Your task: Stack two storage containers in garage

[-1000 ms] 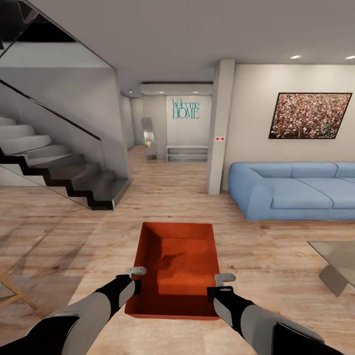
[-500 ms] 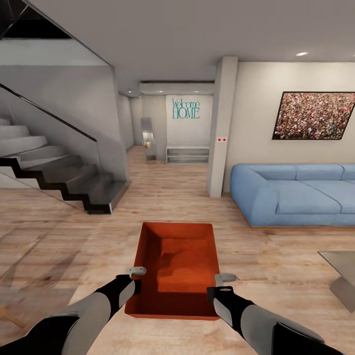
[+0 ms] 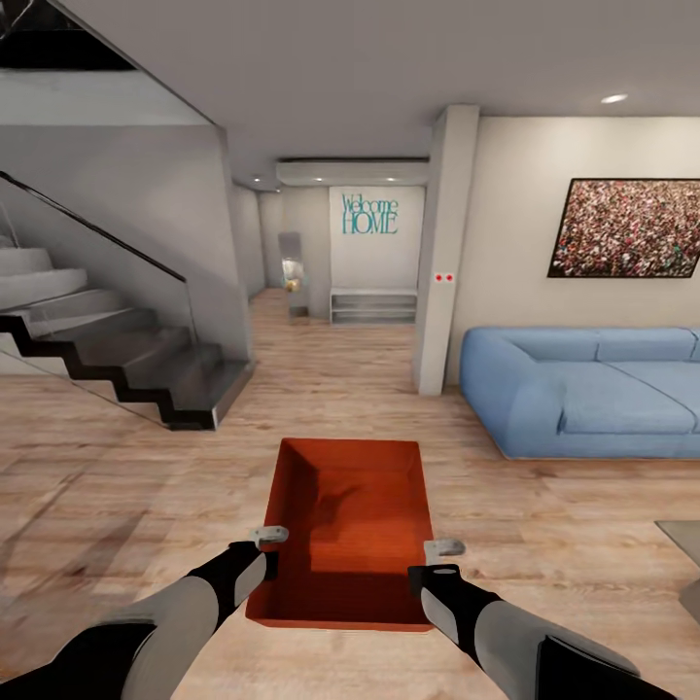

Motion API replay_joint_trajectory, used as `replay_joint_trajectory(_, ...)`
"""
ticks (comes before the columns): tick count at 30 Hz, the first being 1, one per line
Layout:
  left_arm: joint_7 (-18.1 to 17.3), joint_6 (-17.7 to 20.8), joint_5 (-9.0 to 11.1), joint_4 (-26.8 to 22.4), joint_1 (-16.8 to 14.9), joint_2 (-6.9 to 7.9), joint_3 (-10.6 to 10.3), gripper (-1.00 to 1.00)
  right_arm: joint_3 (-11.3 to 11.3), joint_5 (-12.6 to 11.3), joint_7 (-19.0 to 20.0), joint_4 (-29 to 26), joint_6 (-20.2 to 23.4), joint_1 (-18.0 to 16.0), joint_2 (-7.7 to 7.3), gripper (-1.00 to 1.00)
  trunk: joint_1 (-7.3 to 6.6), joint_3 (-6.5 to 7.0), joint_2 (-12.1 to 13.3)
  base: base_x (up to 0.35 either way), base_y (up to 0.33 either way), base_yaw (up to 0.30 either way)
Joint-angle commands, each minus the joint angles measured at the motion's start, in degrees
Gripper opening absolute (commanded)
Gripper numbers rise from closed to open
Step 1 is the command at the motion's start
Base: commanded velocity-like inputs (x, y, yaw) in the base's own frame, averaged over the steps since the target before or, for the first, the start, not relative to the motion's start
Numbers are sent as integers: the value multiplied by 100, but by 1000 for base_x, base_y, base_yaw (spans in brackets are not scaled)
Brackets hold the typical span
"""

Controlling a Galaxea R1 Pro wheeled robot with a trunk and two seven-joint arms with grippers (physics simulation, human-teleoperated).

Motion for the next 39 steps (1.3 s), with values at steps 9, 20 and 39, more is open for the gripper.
replay_joint_trajectory(9,39,29,90,15,4,-2,-224,-100,-105,131,-51,-12,29,-11,-75,-100,5,-9,-7,321,0,237)
replay_joint_trajectory(20,39,29,94,15,3,-6,-224,-100,-105,131,-49,-12,29,-7,-75,-100,5,-9,-7,321,0,19)
replay_joint_trajectory(39,39,29,91,15,2,-2,-224,-100,-105,131,-46,-12,29,-9,-71,-100,5,-9,-7,321,0,0)
